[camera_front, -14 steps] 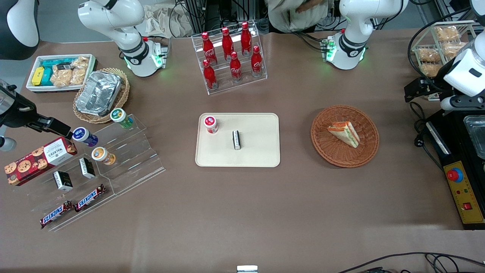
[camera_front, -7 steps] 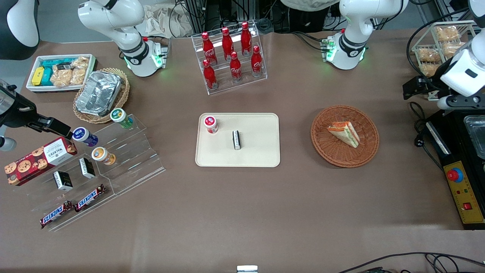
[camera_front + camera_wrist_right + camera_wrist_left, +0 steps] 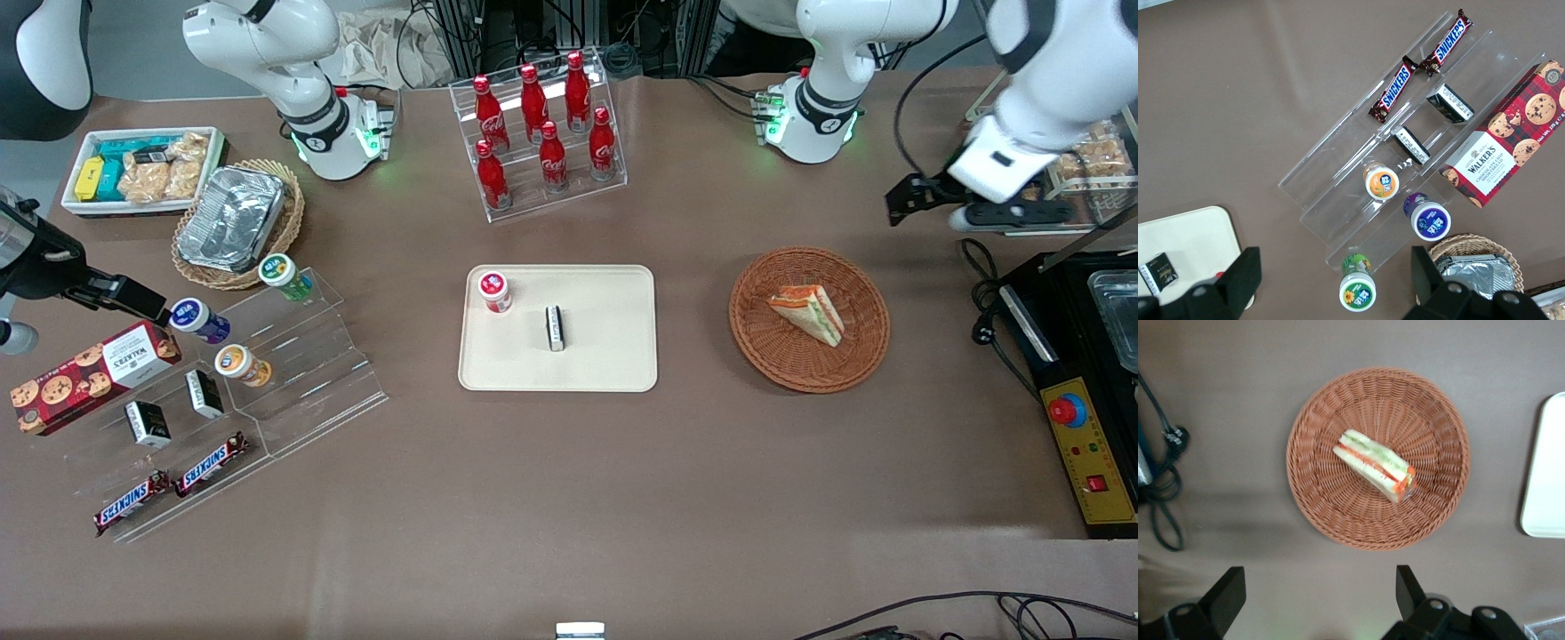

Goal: Place sandwich from basket to tray
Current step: 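Raise the left gripper from its rest pose toward the wicker basket, then lower the open left gripper over the wrapped sandwich in the basket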

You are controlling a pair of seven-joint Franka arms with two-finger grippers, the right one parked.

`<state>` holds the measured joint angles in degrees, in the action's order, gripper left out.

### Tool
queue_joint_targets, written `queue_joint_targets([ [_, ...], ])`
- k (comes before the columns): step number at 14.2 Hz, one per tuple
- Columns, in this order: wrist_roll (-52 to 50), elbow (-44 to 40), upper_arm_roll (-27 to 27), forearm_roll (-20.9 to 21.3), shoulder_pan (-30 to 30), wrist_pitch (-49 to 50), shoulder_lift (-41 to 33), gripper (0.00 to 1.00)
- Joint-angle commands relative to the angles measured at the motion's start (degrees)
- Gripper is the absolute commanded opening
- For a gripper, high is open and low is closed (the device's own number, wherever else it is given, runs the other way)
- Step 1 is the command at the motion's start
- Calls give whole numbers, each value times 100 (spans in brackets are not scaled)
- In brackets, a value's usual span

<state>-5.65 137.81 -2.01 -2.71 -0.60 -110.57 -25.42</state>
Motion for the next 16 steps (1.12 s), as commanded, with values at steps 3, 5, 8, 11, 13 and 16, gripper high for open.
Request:
queue_joint_targets([
  [3, -2936, 230, -466, -19, -142, -499, 483, 99],
  [5, -3641, 246, -598, -45, -151, -912, 774, 99],
  [8, -4521, 247, -660, -45, -274, -1658, 1318, 99],
  [11, -5462, 264, -660, -72, -309, -2651, 2056, 99],
  [13, -5639, 404, -652, -2, -467, -2970, 2260, 99],
  [16, -5841, 440, -643, 68, -520, -3155, 2541, 99],
])
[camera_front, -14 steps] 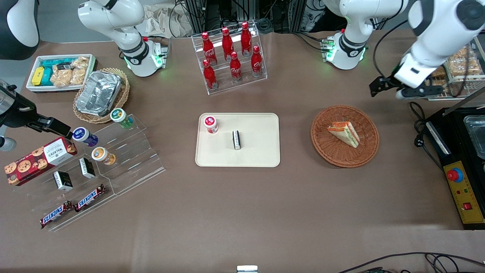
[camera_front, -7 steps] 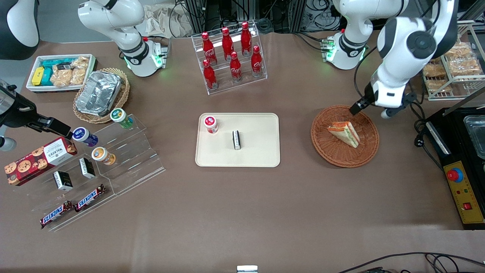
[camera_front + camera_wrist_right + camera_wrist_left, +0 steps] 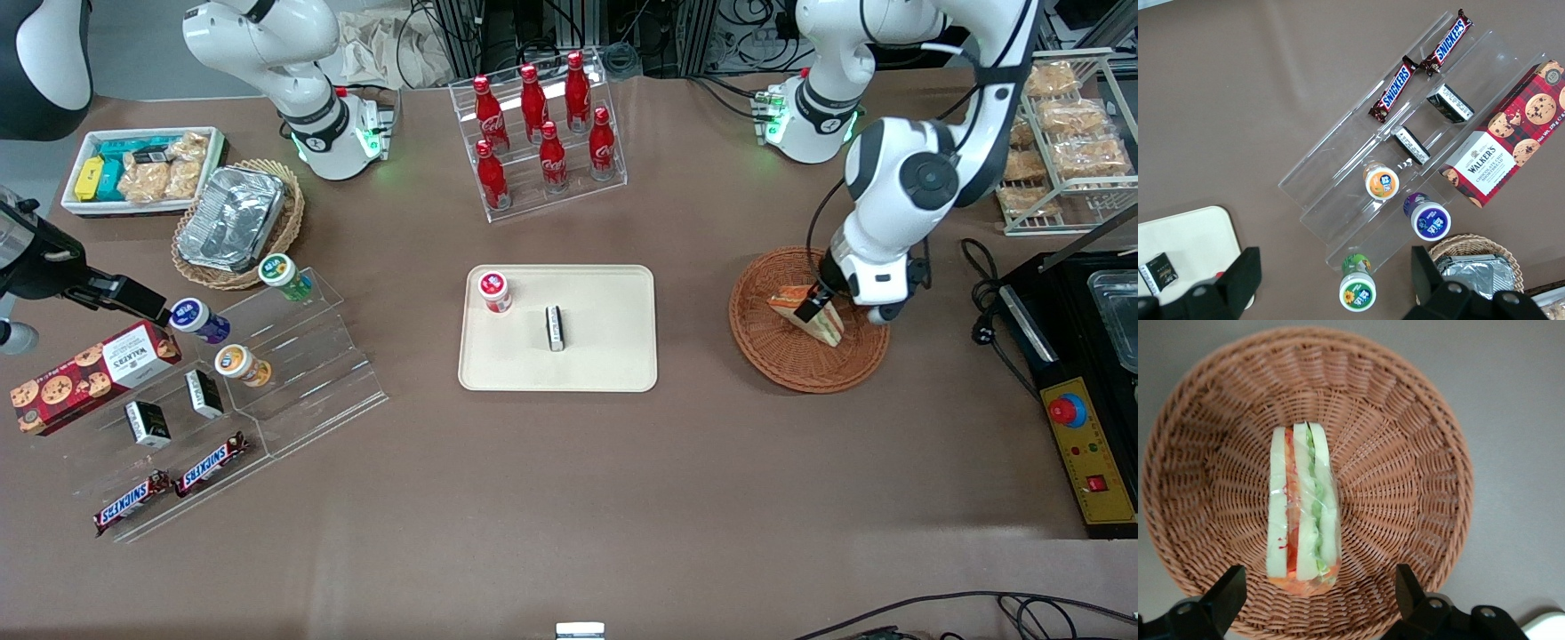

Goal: Place sandwich from basket to tray
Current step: 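Lower the open left gripper over the wrapped sandwich in the basket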

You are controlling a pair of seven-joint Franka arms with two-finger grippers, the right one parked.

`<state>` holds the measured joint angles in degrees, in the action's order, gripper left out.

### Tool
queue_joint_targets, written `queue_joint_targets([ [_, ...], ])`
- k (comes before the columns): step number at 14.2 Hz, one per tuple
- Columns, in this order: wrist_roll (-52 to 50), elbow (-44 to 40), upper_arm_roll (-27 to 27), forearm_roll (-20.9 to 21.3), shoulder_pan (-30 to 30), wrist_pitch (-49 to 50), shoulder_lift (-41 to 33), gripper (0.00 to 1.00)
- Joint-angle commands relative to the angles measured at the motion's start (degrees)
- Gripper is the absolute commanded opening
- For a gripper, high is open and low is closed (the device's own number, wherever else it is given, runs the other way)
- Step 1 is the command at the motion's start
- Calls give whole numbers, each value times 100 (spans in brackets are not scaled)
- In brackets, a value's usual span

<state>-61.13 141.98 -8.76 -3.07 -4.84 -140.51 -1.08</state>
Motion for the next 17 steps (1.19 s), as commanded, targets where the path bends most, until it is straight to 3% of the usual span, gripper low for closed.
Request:
queue_joint_targets([
  [1, -338, 75, 33, 279, -122, -178, 160, 99],
  [3, -531, 163, 41, 552, -122, -310, 187, 99],
  [8, -628, 198, 50, 736, -131, -459, 345, 99],
  [9, -794, 268, 50, 824, -131, -608, 380, 93],
  [10, -935, 286, 50, 938, -131, -679, 389, 85],
  [15, -1015, 216, 50, 992, -87, -645, 346, 0],
  [17, -1006, 76, 50, 992, -70, -418, 258, 0],
])
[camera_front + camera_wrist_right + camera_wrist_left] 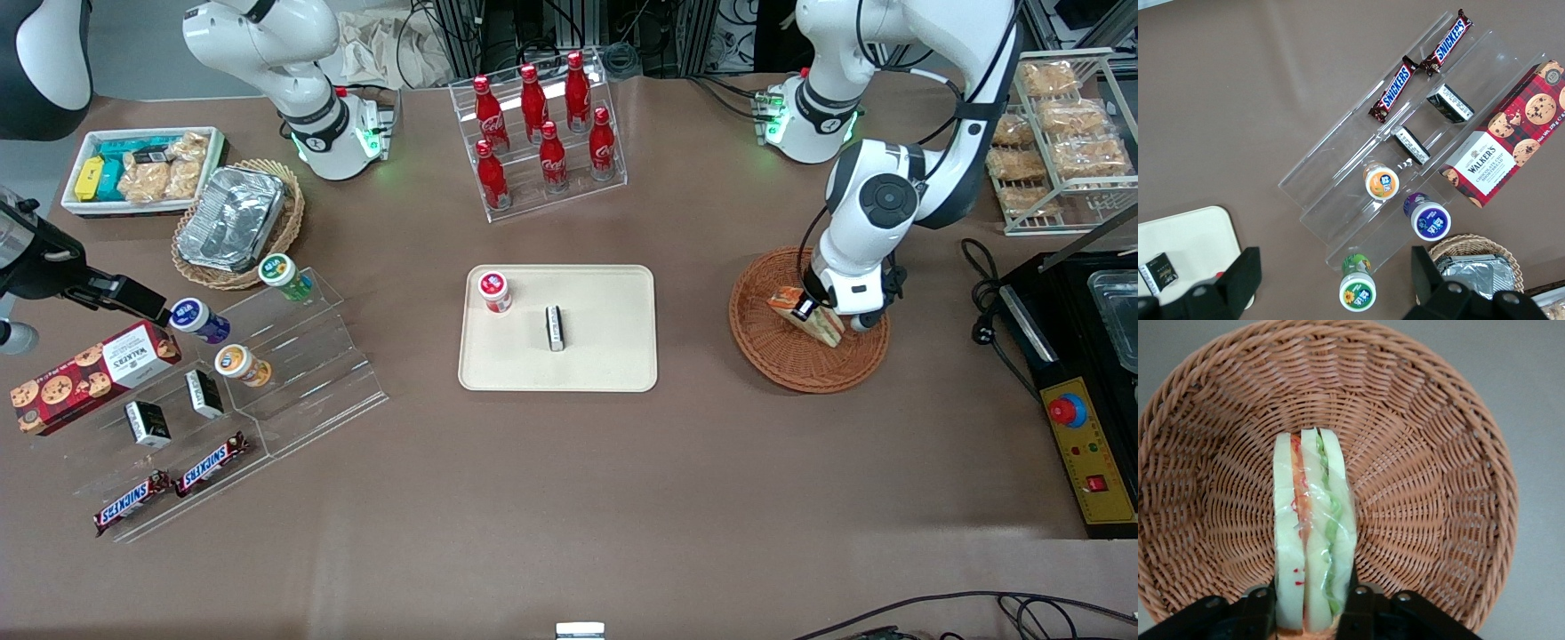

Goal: Place sandwich from basket to tray
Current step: 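Close the left gripper on the sandwich and lift it upright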

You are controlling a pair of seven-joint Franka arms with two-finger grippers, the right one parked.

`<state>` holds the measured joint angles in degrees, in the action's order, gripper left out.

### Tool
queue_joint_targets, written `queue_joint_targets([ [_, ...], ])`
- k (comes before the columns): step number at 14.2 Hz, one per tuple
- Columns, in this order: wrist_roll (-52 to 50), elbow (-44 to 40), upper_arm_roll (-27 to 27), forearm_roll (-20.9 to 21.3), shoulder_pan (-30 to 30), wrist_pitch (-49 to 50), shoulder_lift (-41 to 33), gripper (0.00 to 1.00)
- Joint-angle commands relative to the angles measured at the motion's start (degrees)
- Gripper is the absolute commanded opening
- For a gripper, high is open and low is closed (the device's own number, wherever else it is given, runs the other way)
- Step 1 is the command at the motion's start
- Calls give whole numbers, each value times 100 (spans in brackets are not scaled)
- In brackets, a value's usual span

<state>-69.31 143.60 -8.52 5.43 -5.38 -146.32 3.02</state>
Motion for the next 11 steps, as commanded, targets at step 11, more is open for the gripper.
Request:
queue_joint_targets([
  [11, 2533, -3783, 34, -198, 178, 5848, -434, 0],
])
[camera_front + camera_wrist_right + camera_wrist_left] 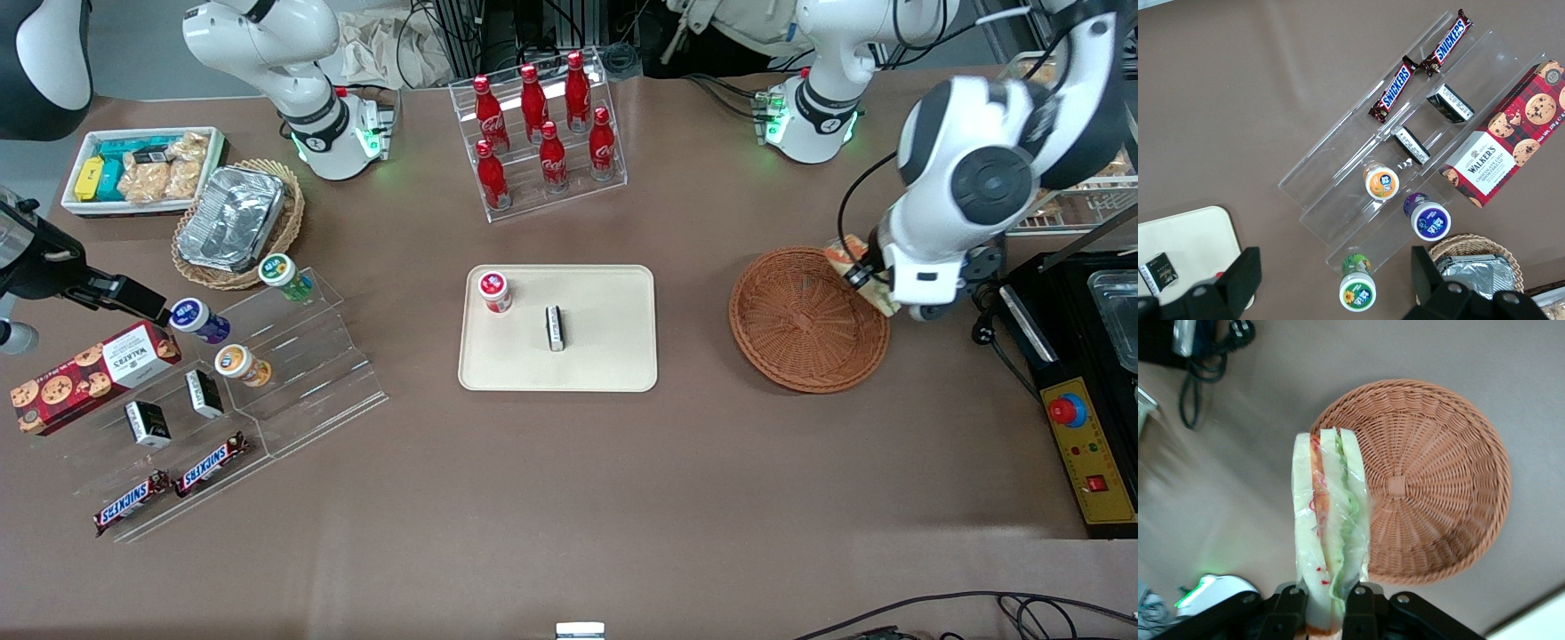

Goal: Place sandwich from basket to tray
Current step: 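Close the left gripper on the sandwich and lift it upright, then carry the held sandwich with the left gripper over the white tray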

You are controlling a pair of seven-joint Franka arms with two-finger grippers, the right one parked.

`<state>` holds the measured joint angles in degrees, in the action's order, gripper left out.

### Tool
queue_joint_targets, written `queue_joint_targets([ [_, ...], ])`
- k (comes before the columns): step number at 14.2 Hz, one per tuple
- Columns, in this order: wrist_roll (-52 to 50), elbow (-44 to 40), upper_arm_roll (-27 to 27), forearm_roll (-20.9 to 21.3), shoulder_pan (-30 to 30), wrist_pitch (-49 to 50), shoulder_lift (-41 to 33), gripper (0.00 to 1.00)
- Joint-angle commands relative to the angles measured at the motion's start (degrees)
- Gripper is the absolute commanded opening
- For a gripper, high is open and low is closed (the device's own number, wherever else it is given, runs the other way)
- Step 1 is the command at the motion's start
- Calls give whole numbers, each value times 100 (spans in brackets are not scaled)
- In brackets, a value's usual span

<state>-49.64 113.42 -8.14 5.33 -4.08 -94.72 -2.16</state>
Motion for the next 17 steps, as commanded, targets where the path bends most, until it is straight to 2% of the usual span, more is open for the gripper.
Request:
queue_joint_targets([
  [1, 814, -1091, -3, -347, 152, 962, 84, 0],
  [5, 1193, -1840, -12, -393, 223, 1623, 49, 0],
  [13, 1634, -1867, -73, -428, 136, 1624, -21, 0],
  [17, 1537, -1867, -529, -437, -145, 1597, 75, 0],
])
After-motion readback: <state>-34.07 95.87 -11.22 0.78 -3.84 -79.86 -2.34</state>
